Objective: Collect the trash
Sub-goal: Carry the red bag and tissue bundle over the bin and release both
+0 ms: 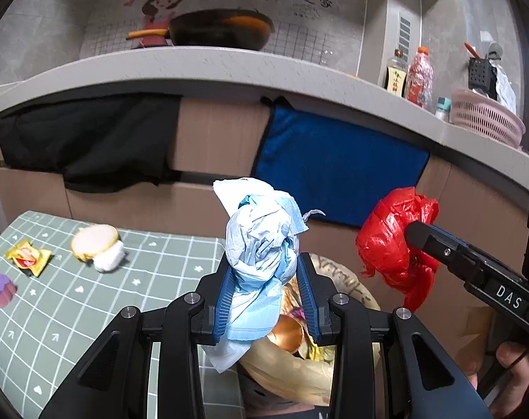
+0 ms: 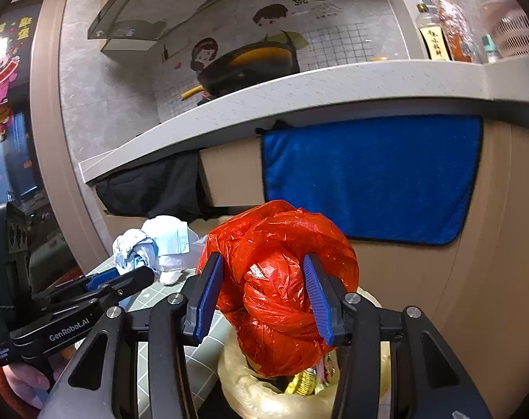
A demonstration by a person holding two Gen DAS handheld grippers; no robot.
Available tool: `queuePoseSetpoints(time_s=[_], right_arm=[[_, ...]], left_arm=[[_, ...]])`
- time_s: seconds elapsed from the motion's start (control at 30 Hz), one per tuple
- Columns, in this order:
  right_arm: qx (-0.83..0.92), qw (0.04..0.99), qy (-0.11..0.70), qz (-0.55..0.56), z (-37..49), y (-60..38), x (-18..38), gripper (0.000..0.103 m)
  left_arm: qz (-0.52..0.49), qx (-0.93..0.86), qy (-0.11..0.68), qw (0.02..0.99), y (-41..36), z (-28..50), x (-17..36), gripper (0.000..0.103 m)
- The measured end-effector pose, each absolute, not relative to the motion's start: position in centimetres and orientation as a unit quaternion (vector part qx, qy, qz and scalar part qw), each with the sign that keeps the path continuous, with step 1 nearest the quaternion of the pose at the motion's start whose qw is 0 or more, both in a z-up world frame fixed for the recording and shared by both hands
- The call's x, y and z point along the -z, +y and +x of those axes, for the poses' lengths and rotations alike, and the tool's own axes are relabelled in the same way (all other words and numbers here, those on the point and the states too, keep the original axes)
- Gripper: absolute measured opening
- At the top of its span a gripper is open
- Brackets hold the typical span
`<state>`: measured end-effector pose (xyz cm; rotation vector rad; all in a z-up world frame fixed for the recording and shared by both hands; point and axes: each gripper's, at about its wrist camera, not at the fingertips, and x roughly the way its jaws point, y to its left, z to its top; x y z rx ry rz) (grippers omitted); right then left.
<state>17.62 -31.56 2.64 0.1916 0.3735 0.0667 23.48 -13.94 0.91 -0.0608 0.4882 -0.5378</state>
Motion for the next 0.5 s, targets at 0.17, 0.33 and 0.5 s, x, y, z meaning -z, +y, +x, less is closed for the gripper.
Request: queuePoseSetpoints(time_s=[0.17,0.33,0.5], right_arm=[[-0.027,0.977,0.191,0.095,17.7,-32.3,-2.1,0.044],[-0.023,0.973,0.205,0.103,18.5,-33.2,-0.8,0.044],[-0.025,0.964,0.231,0.13,19.8,-34.6,1.4,0.044]], left_arm=[[-0.02,0.274,0.245,0.93,-14.9,23.7,0.2,0.036],[-0.029,0.288,0.275,0.917,-15.8,25.1,1.7,0.036],[-0.036,0.3,0.325,0.896,-16.9,27.0,4.1,0.036]])
